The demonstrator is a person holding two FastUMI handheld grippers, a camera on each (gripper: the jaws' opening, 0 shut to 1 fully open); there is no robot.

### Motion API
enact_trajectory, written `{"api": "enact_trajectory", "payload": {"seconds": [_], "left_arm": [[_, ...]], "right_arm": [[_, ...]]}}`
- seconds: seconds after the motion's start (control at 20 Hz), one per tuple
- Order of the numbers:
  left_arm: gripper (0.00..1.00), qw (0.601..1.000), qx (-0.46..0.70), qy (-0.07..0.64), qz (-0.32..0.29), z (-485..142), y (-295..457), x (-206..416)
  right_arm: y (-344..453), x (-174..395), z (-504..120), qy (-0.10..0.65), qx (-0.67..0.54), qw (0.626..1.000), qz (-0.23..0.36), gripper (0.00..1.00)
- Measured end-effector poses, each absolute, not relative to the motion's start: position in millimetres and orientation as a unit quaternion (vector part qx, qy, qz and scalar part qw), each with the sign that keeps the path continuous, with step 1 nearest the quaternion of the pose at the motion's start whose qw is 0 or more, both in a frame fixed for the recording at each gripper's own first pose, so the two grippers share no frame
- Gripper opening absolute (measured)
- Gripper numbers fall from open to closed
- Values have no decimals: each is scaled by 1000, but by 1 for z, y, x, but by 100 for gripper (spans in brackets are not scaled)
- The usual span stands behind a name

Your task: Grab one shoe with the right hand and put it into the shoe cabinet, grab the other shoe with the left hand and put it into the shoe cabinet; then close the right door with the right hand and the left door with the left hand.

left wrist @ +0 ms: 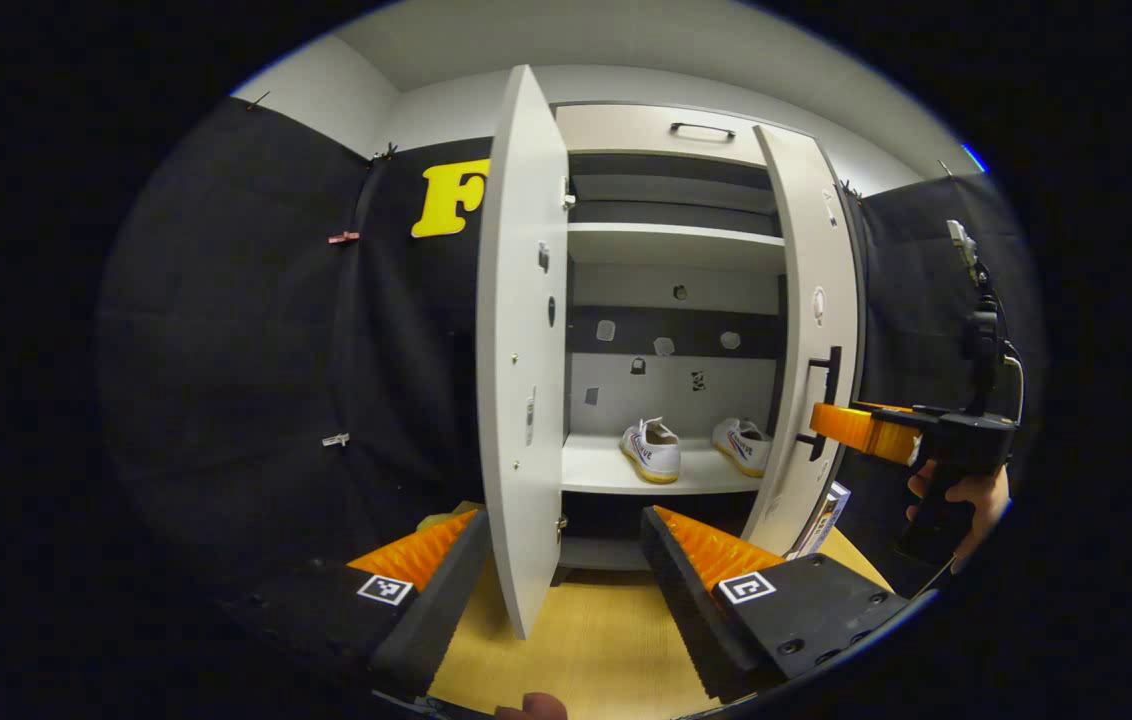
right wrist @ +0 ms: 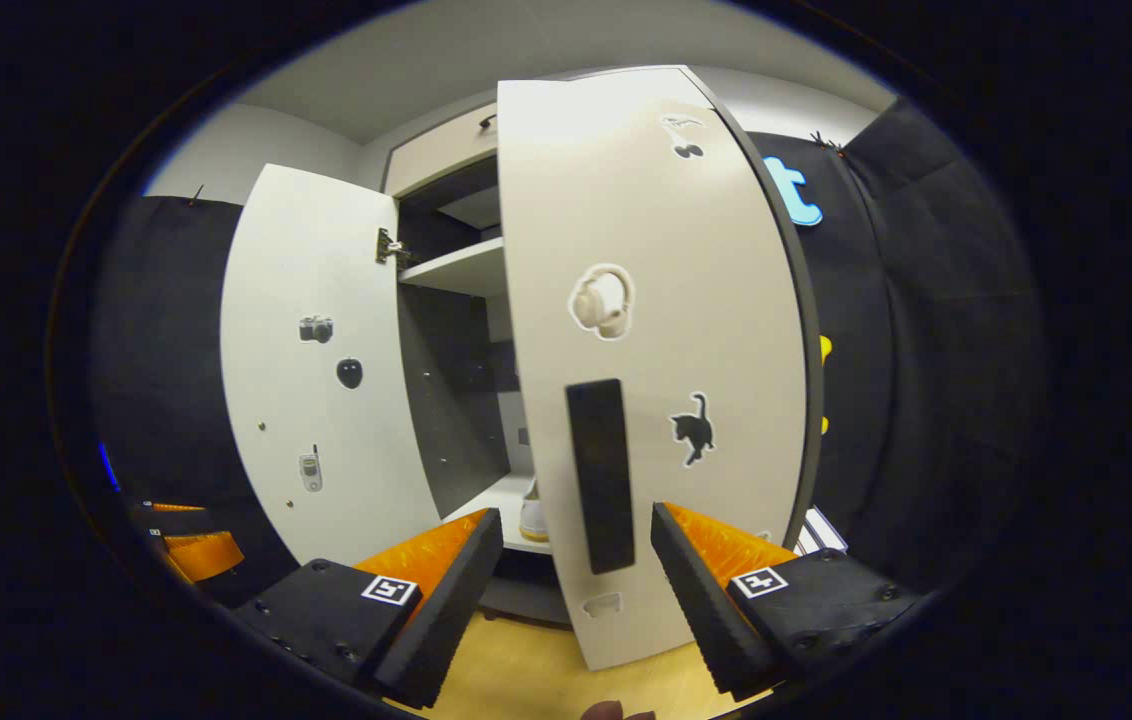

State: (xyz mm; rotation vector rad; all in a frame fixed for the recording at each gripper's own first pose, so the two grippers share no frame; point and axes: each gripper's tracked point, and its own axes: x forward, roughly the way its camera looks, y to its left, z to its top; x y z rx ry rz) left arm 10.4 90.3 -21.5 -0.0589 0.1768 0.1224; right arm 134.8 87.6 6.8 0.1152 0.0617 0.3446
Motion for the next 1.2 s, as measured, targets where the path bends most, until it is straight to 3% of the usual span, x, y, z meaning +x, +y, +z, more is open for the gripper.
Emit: {"api": "enact_trajectory", "payload": {"seconds": [0.25, 0.55, 0.9, 1.2], "left_arm": [[95, 991, -28, 81, 105, -17, 161, -1], [95, 987, -28, 57, 147, -7, 241, 31], [95, 988, -12, 77, 132, -20, 268, 126], [93, 993, -8, 55, 106, -14, 251, 137]], "right_arm": [[107, 97, 26, 16, 67, 979, 194, 98], [99, 49, 34, 8, 60, 983, 173, 98], [69, 24, 39, -1, 53, 991, 126, 98], [35, 25, 38, 3, 59, 995, 86, 98]]}}
